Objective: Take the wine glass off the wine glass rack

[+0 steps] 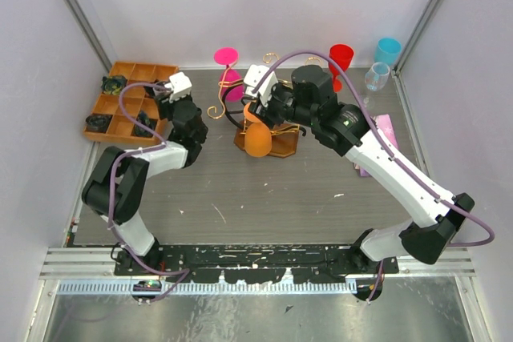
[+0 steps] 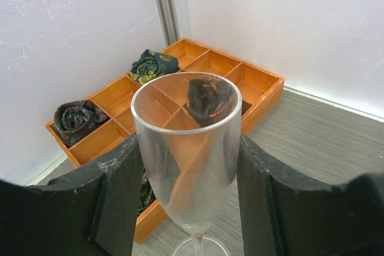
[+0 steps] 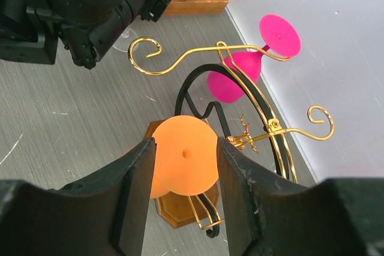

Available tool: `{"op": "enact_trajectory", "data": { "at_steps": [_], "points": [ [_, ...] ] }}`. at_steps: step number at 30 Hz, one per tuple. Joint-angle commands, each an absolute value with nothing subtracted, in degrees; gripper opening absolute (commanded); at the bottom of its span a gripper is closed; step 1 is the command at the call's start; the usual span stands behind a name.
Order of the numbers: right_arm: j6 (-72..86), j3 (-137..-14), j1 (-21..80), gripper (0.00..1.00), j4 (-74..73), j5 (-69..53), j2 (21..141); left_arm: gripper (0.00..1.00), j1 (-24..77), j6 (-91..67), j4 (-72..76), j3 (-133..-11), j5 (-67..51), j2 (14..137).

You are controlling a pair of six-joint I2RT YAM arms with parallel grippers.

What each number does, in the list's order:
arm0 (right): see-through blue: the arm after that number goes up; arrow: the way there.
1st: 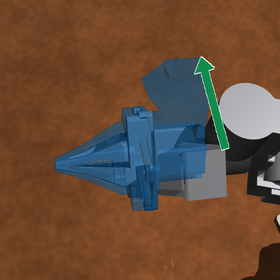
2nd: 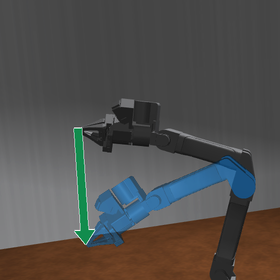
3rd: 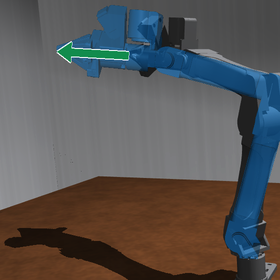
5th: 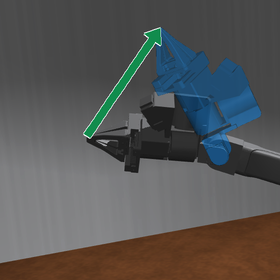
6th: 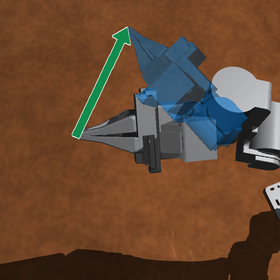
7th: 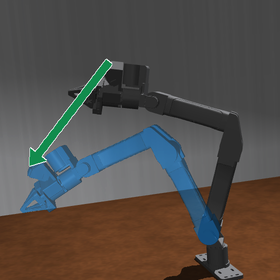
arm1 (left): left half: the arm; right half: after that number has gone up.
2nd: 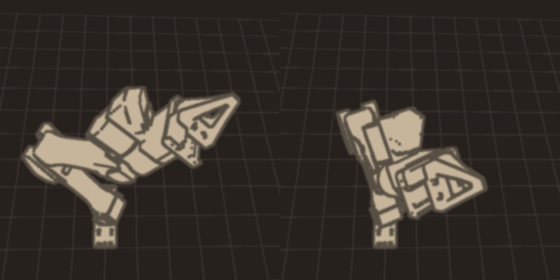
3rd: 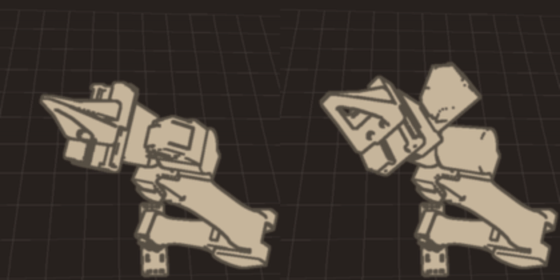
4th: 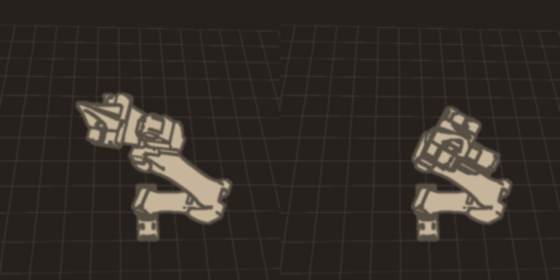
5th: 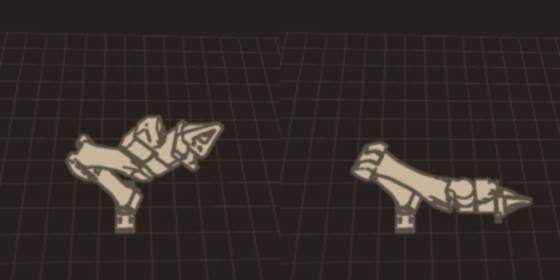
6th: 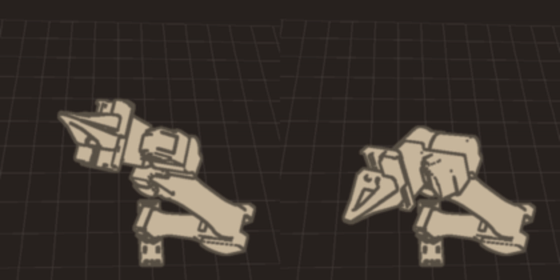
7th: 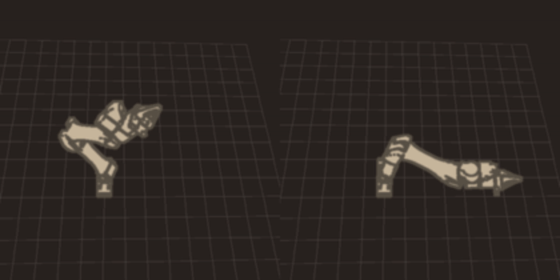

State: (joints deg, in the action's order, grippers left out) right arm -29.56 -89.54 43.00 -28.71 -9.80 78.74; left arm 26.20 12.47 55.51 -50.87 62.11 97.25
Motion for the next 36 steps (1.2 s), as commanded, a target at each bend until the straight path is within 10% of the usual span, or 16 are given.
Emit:
{"op": "enact_trajectory", "data": {
  "at_steps": [1, 27, 36],
  "points": [
    [-28.6, -89.9, 42.8, 0.5, -25.7, -10.5, 77.8, 0.47, 27.6, 18.6, 74.1, -49.2, 64.5, 101.4],
    [-28.0, -90.5, 42.1, 0.5, -25.6, -11.1, 80.3, 0.99, 29.8, 22.4, 82.0, -47.7, 67.9, 105.8],
    [-22.5, -91.8, 40.2, 0.51, -25.6, -12.5, 80.7, 0.99, 35.3, 30.0, 80.4, -48.0, 74.8, 98.2]
  ]
}}
